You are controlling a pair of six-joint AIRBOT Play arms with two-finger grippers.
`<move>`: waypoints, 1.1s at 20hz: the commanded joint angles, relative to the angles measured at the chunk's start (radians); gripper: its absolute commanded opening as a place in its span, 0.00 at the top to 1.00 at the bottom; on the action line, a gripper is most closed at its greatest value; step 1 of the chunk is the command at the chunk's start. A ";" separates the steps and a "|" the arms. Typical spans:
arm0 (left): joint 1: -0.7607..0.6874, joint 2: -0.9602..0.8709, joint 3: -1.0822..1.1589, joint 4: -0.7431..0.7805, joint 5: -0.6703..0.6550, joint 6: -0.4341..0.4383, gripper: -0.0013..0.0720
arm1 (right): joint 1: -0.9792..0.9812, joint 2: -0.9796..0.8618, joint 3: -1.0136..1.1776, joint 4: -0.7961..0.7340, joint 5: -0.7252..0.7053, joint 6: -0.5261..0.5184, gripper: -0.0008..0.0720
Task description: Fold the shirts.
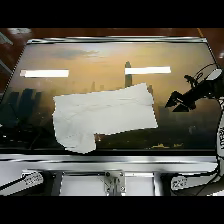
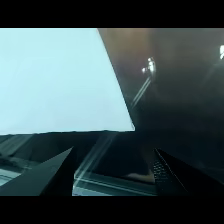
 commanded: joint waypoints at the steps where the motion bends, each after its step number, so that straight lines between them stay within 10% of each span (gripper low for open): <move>1: -0.034 -0.029 -0.055 -0.058 0.096 0.022 0.08 | 0.009 0.001 -0.032 0.029 -0.029 -0.019 0.18; 9: -0.161 -0.128 -0.054 -0.151 0.203 0.027 0.22 | 0.014 0.001 -0.032 0.032 -0.044 -0.018 0.18; 15: -0.174 -0.132 -0.054 -0.259 0.239 0.039 0.93 | 0.014 0.001 -0.037 0.009 -0.016 -0.018 0.17; 22: -0.174 -0.129 -0.054 -0.267 0.161 0.094 0.93 | 0.003 0.000 -0.309 0.026 -0.111 -0.018 0.17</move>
